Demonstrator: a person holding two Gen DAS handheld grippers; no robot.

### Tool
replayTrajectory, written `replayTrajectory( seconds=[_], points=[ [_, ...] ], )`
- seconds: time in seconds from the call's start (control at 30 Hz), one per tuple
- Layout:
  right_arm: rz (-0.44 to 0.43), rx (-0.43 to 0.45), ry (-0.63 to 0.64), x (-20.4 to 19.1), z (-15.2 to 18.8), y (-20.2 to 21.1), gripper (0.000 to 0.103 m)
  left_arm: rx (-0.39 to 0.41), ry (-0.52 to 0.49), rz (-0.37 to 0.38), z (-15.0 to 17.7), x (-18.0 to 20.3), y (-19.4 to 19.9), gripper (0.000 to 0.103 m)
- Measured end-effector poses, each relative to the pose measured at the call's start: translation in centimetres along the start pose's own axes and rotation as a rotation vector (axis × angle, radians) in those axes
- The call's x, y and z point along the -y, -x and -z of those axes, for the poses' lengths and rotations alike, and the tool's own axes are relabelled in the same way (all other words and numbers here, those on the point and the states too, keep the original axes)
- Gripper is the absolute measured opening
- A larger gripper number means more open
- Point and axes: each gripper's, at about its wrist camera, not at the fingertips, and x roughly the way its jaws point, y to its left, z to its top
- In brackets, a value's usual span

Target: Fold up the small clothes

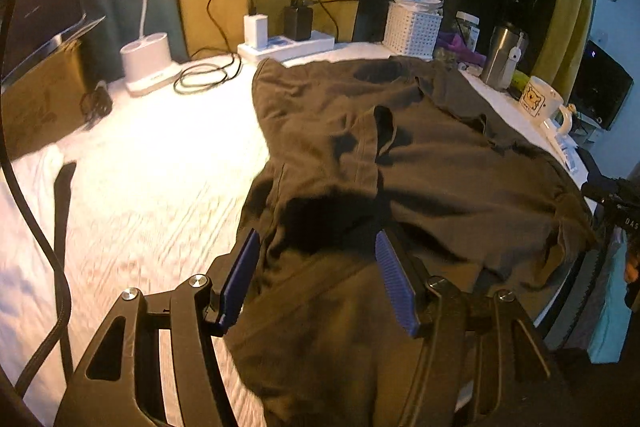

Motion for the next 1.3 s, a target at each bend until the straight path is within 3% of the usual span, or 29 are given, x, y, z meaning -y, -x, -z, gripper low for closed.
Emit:
replayTrajectory(
  seconds=[0.33, 0.43, 0.5, 0.53, 0.57, 0.6, 0.73, 0.87, 0.9, 0.93, 1.0, 1.03, 1.3],
  points=[
    [-0.046, -0.039, 0.038, -2.4, 1.2, -1.2, 0.046, -0.023, 0.045, -0.037, 4.7, -2.4, 1.7, 0.061],
    [0.025, -0.087, 0.039, -2.5, 1.8, -2.9, 0.046, -0.036, 0.063, -0.062, 5.9, -3.2, 1.8, 0.061],
    [0.025, -0.107, 0.032, -2.4, 2.3, -3.5, 0.046, -0.038, 0.071, -0.077, 6.4, -3.7, 1.9, 0.061],
    [0.017, -0.109, 0.039, -2.4, 2.5, -3.6, 0.037, -0.041, 0.076, -0.082, 6.6, -3.9, 1.8, 0.061],
    [0.004, -0.113, 0.049, -2.5, 2.6, -3.7, 0.016, -0.044, 0.08, -0.084, 6.7, -4.2, 1.7, 0.062],
    [-0.013, -0.12, 0.063, -2.7, 2.9, -3.8, 0.011, -0.046, 0.087, -0.084, 6.8, -4.3, 1.6, 0.063],
    [-0.021, -0.102, 0.097, -3.1, 3.2, -2.8, 0.007, -0.039, 0.104, -0.057, 6.6, -4.4, 1.2, 0.064],
    [0.003, -0.074, 0.077, -1.6, 3.3, -1.0, 0.007, -0.028, 0.103, 0.016, 5.9, -3.6, -0.1, 0.064],
    [0.007, -0.059, 0.064, -1.0, 3.3, -0.3, 0.007, -0.036, 0.094, 0.019, 5.8, -3.2, -0.5, 0.063],
    [0.01, -0.047, 0.056, -0.6, 3.3, 0.3, 0.006, -0.036, 0.081, 0.016, 5.9, -2.8, -0.7, 0.045],
    [0.012, -0.021, 0.033, 0.4, 3.4, 1.7, 0.006, -0.037, 0.044, -0.001, 6.0, -2.0, -0.5, 0.019],
    [0.013, -0.011, 0.025, 0.8, 3.4, 2.3, 0.006, -0.029, 0.037, -0.001, 6.0, -1.8, -0.2, 0.012],
    [0.04, 0.079, -0.01, 2.7, 3.2, 6.0, 0.006, 0.11, -0.028, -0.012, 6.1, 0.8, 6.0, 0.008]
  ],
)
